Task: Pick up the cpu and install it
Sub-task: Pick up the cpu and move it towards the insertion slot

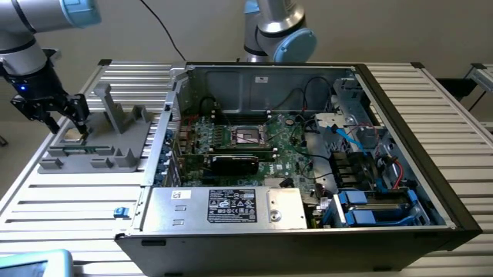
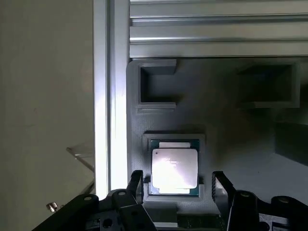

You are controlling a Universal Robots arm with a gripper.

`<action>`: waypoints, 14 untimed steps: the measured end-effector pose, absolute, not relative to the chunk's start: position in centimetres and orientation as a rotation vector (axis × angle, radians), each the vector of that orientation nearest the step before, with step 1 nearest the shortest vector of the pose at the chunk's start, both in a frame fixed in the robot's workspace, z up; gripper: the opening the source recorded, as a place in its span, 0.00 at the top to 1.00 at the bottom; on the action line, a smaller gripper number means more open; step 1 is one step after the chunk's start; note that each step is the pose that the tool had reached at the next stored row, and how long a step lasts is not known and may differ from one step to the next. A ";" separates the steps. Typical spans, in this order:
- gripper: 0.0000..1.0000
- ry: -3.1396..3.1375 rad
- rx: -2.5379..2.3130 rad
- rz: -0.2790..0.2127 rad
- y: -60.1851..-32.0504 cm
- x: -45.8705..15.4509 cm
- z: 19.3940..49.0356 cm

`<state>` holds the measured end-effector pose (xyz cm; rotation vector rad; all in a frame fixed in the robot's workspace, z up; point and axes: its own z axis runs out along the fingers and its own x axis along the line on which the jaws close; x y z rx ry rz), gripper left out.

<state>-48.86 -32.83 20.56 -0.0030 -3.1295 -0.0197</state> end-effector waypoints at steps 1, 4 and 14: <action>0.31 -3.129 -0.003 -0.020 -32.8 -48.9 20.5; 0.31 -3.129 -0.003 -0.020 -32.8 -48.9 20.5; 0.31 -3.115 -0.003 -0.029 -32.7 -48.8 19.6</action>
